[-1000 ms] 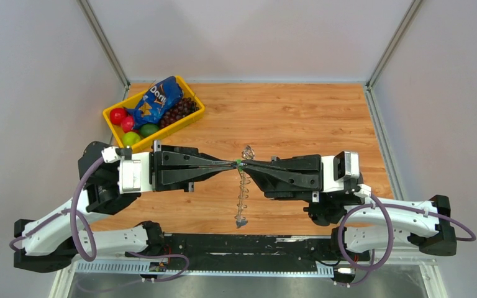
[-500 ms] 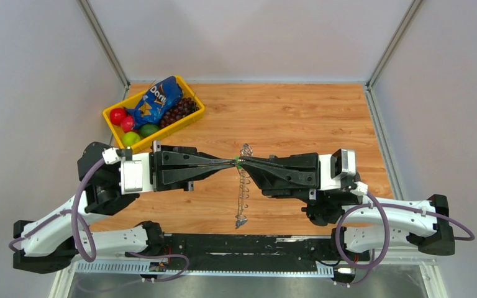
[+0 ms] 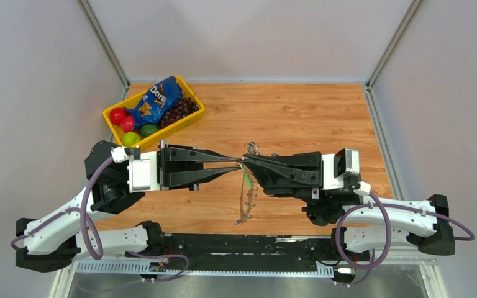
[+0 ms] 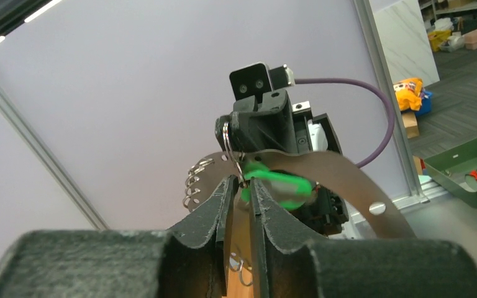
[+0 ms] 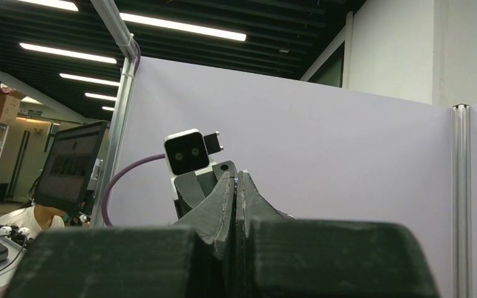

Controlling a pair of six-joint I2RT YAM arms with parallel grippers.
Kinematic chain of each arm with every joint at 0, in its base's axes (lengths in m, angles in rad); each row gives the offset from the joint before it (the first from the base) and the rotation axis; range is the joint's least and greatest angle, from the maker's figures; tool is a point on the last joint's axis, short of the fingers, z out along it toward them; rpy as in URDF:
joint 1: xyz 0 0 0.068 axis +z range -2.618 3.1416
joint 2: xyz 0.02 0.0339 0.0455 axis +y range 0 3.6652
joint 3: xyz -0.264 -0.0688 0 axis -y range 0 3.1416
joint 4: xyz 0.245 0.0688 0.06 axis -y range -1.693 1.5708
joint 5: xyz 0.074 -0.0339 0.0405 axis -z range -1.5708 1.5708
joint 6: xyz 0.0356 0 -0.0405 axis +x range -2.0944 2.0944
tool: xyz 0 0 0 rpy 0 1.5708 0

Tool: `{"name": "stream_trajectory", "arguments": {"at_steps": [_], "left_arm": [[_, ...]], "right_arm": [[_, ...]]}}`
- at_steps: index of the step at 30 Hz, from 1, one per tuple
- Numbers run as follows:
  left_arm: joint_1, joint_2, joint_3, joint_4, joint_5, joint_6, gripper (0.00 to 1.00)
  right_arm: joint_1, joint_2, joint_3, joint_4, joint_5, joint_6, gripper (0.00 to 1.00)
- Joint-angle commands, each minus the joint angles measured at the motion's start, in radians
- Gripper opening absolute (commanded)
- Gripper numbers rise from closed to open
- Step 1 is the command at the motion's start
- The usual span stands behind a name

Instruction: Put the keys on the keyring

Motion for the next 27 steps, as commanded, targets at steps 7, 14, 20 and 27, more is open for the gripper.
{"name": "stream_trajectory", "arguments": {"at_steps": [7,14,20,27], "left_arm": [[0.001,-0.004,0.000,-0.070,0.004,-0.015,0.48],[0.001,-0.031,0.018,-0.071,-0.005,-0.049,0.56],[0.001,-0.037,0.046,-0.042,-0.014,-0.138,0.59],[0.001,-0.011,0.054,0.072,0.014,-0.278,0.61]], "right_arm": [[0.008,-0.045,0.039,0.044,-0.001,0.014,0.00],[0.008,-0.082,0.034,-0.021,-0.013,0.003,0.00],[0.008,-0.105,0.033,-0.107,-0.050,-0.010,0.00],[0.008,-0.101,0.059,-0.175,-0.127,-0.011,0.00]]}}
